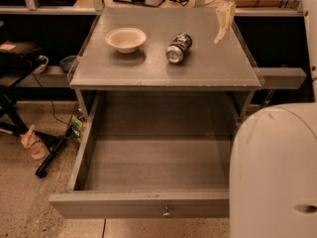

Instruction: Place pepsi can into top drawer

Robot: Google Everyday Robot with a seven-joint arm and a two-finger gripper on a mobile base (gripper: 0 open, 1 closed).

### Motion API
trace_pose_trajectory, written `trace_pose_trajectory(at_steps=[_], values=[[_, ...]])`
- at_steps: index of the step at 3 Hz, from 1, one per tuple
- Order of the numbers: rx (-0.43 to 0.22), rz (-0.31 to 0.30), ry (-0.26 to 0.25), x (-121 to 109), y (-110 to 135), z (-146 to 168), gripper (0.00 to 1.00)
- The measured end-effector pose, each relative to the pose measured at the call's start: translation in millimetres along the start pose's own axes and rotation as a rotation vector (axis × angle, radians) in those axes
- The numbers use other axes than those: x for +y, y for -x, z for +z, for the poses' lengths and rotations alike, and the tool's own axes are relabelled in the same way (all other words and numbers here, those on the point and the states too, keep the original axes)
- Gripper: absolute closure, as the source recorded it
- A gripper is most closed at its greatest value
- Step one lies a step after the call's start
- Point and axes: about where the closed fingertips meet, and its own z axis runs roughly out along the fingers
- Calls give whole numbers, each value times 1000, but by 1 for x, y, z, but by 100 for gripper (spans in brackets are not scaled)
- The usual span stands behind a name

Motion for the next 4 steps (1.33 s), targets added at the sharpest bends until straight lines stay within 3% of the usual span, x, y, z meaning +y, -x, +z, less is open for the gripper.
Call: trace_pose_trajectory(at_steps=[2,4], values=[[11,-15,24,-7,-9,23,0],[69,69,90,3,-37,56,0]])
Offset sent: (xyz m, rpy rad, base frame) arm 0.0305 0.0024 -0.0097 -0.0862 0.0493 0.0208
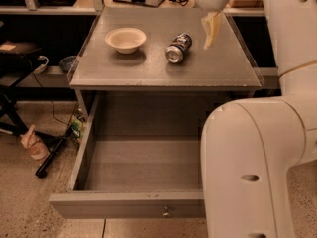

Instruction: Place pepsi can into top drawer

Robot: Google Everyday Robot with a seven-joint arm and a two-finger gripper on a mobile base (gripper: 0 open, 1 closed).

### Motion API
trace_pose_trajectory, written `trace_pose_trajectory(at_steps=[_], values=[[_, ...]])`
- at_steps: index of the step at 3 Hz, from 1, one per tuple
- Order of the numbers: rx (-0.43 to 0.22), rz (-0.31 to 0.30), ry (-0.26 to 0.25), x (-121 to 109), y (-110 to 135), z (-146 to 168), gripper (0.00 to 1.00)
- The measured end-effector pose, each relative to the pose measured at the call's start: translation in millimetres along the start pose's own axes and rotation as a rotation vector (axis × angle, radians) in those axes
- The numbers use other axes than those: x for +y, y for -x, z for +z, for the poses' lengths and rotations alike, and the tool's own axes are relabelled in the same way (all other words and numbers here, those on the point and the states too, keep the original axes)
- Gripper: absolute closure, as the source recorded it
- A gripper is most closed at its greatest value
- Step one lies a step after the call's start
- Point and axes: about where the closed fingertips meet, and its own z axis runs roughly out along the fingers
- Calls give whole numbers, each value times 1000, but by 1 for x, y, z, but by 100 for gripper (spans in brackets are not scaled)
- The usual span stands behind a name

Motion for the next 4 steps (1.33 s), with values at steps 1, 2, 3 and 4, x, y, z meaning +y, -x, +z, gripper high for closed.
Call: trace_pose_trajectory(at_steps=[1,2,3,4], values=[[-1,36,21,5,-10,22,0],[-40,51,65,9,-15,74,0],[-26,57,44,3,-20,81,0],[-11,66,38,1,-25,86,0]])
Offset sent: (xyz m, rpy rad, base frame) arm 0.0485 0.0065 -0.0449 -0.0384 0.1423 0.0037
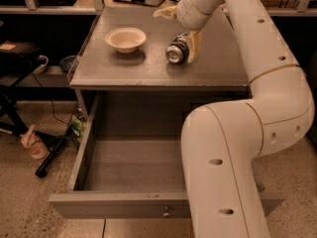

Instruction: Place pepsi can into top drawer

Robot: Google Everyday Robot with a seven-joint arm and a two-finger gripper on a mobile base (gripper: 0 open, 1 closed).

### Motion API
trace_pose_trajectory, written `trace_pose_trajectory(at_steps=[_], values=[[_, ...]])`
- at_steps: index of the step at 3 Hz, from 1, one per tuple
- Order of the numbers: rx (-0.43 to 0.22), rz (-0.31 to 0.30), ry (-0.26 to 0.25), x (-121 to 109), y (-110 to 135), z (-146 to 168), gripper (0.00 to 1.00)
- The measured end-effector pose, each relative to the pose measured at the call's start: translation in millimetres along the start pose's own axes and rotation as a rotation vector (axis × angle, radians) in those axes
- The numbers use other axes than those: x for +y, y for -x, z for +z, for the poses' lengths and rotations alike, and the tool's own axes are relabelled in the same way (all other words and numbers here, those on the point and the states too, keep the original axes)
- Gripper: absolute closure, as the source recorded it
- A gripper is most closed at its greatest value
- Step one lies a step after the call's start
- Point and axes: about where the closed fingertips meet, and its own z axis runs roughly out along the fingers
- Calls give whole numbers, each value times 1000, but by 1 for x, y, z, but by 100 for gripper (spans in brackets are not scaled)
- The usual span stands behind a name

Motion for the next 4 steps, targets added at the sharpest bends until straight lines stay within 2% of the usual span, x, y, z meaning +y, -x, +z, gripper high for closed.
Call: trace_pose_trajectory(at_steps=[2,3,4], values=[[70,5,14,-5,-15,13,0],[53,22,43,4,-18,30,0],[53,22,44,5,-18,30,0]])
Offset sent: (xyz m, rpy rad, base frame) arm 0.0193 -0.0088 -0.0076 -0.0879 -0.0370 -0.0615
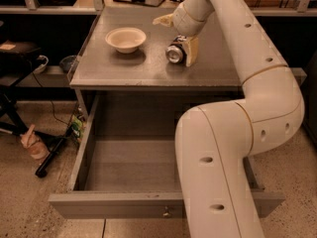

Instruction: Place pepsi can into top drawer

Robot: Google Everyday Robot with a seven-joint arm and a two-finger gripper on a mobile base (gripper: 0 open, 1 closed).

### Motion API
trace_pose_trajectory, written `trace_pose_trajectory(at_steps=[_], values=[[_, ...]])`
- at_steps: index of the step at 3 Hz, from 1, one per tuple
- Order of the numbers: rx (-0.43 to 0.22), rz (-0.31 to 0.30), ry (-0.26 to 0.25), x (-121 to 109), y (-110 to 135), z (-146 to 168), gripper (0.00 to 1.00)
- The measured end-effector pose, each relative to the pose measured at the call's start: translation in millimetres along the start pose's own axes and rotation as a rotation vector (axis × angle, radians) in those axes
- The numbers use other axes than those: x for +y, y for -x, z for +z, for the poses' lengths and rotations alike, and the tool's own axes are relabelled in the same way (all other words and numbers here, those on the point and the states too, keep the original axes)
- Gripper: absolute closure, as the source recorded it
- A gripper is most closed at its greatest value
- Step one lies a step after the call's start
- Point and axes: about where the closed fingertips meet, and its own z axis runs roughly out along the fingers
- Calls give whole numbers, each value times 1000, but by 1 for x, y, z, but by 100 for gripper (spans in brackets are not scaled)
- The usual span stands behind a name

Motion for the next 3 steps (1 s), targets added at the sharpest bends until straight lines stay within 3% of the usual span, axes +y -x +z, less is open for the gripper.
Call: trace_pose_trajectory(at_steps=[2,3], values=[[-2,-2,55,10,0,14,0],[-2,-2,55,10,0,14,19]])
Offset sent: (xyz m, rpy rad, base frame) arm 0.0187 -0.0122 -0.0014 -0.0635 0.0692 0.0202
